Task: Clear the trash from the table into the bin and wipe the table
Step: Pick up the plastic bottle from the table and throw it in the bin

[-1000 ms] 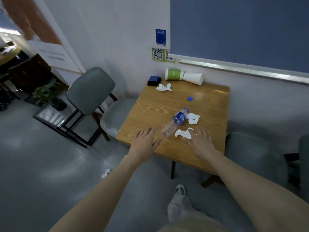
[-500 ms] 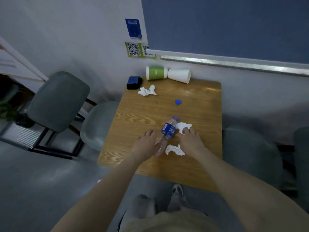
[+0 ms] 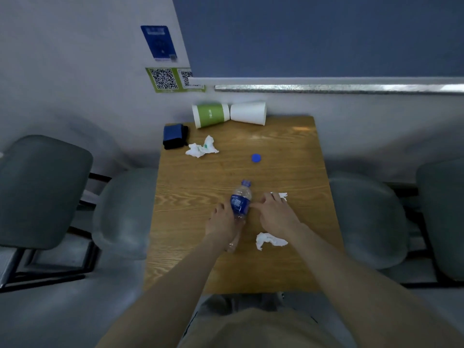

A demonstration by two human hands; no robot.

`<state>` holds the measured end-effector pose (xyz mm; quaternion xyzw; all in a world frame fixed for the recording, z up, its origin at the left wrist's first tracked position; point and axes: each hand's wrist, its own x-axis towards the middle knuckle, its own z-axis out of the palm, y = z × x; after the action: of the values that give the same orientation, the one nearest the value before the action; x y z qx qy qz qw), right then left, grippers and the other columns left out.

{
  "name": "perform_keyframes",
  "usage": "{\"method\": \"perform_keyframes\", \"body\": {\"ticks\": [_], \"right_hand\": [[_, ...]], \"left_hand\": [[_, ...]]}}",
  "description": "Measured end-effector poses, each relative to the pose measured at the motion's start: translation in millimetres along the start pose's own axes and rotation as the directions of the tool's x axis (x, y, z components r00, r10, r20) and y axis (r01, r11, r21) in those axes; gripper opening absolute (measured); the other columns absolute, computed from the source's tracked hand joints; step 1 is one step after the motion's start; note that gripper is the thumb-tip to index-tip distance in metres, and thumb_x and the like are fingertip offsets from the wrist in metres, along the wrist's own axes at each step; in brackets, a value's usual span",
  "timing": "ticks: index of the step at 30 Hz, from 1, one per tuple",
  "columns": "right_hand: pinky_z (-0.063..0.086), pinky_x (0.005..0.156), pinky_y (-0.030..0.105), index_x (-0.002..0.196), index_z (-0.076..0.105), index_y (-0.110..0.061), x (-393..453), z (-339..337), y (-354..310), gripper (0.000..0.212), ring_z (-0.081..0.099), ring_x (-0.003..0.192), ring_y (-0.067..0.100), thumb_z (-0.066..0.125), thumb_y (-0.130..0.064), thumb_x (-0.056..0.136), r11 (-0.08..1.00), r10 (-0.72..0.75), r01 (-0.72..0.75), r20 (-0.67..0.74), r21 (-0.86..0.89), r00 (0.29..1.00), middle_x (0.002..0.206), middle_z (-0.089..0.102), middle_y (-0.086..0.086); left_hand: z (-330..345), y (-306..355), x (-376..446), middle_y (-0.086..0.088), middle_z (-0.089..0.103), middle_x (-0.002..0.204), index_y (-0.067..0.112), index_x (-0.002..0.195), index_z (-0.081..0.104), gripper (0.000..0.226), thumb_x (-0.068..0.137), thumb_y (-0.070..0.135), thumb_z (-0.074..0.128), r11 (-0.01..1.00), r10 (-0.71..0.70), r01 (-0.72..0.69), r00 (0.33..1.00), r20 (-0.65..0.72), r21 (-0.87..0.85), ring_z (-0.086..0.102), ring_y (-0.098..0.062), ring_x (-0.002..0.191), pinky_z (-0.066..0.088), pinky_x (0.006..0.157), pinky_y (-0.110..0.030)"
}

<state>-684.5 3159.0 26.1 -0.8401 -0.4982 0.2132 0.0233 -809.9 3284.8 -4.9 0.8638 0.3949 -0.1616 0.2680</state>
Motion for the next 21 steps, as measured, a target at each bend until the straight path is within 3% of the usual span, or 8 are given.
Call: {"method": "perform_keyframes", "body": {"ticks": [5, 10, 14, 17, 21], "right_hand": [[0.040, 0.101, 0.037, 0.140, 0.049, -0.032, 18.7, -6.2, -11.1, 0.049, 0.040, 0.121, 0.023, 0.047, -0.016, 0.094, 0.994, 0.113, -0.113, -0.032, 0.008, 0.993, 0.129, 0.045, 0.004], [0.041, 0.102, 0.040, 0.136, 0.053, -0.025, 36.3, -9.3, -17.4, 0.041, 0.038, 0.122, 0.026, 0.049, -0.018, 0.096, 0.973, 0.229, -0.227, -0.060, 0.034, 0.972, 0.131, 0.044, 0.006], [0.038, 0.105, 0.041, 0.134, 0.053, -0.022, 53.8, -14.4, -11.8, 0.037, 0.040, 0.123, 0.026, 0.049, -0.021, 0.097, 0.960, 0.280, -0.277, -0.087, 0.052, 0.956, 0.133, 0.045, 0.007], [0.037, 0.107, 0.042, 0.142, 0.046, -0.021, 68.9, -19.6, -5.3, 0.044, 0.039, 0.125, 0.028, 0.047, -0.022, 0.098, 0.955, 0.296, -0.292, -0.084, 0.057, 0.952, 0.136, 0.043, 0.008], [0.037, 0.107, 0.041, 0.143, 0.044, -0.021, 93.5, -25.4, 3.6, 0.044, 0.040, 0.124, 0.028, 0.048, -0.019, 0.099, 0.949, 0.316, -0.313, -0.083, 0.041, 0.945, 0.135, 0.044, 0.009]], "left_hand": [[-18.5, -19.3, 23.2, -0.013, 0.048, 0.134, 0.016, 0.146, 0.032, 0.076, 0.086, 0.047, 0.067, 0.996, 0.067, -0.062, 0.995, 0.077, -0.059, 0.054, -0.035, 0.119, 0.049, 0.094, -0.050], [-43.9, -35.6, 42.1, -0.008, 0.054, 0.127, 0.018, 0.133, 0.047, 0.057, 0.088, 0.050, 0.061, 0.987, 0.142, -0.138, 0.989, 0.047, -0.084, 0.057, -0.031, 0.114, 0.052, 0.088, -0.047], [-62.5, -34.1, 54.2, -0.006, 0.053, 0.125, 0.014, 0.129, 0.047, 0.053, 0.089, 0.044, 0.067, 0.950, 0.185, -0.214, 0.972, -0.145, -0.229, 0.058, -0.024, 0.106, 0.047, 0.079, -0.034], [-72.7, -31.0, 61.8, -0.001, 0.047, 0.128, 0.013, 0.138, 0.041, 0.066, 0.085, 0.034, 0.075, 0.895, 0.183, -0.270, 0.948, -0.260, -0.356, 0.052, -0.015, 0.110, 0.047, 0.089, -0.029], [-78.0, -25.5, 75.9, 0.012, 0.043, 0.126, 0.024, 0.138, 0.037, 0.072, 0.081, 0.032, 0.079, 0.793, 0.147, -0.308, 0.934, -0.325, -0.526, 0.049, -0.005, 0.115, 0.046, 0.097, -0.027]]}}
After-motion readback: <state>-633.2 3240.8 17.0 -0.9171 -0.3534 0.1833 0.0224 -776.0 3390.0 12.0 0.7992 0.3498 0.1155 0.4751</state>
